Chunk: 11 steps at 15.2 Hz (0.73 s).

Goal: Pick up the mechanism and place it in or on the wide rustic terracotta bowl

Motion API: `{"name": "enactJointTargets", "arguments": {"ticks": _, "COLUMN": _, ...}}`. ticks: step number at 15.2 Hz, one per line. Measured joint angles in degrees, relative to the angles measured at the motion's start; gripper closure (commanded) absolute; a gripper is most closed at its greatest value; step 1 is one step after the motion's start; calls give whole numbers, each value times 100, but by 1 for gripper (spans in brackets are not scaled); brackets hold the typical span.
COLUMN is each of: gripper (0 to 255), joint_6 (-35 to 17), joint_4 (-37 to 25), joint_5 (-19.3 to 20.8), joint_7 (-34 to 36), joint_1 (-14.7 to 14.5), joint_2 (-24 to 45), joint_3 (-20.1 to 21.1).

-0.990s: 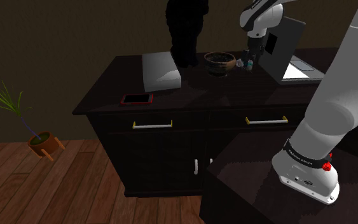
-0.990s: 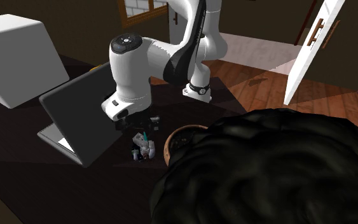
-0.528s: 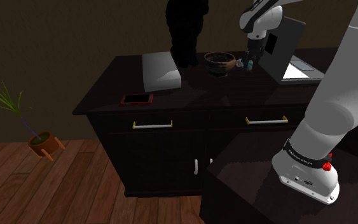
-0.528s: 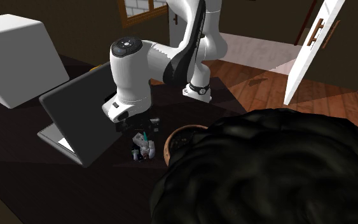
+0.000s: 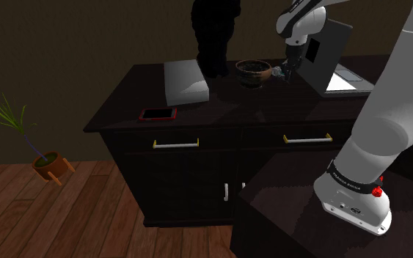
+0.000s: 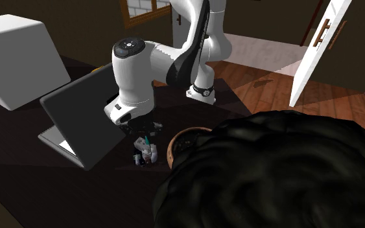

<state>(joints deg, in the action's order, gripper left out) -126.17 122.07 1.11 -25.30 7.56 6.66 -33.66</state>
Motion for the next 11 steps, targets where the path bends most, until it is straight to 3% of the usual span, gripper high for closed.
{"name": "enactJointTargets", "arguments": {"ticks": 11, "gripper": 255, "joint_6": 500, "joint_4": -270, "joint_5": 168, "joint_7": 92, "joint_1": -38, "joint_2": -273, "joint_3": -15}}
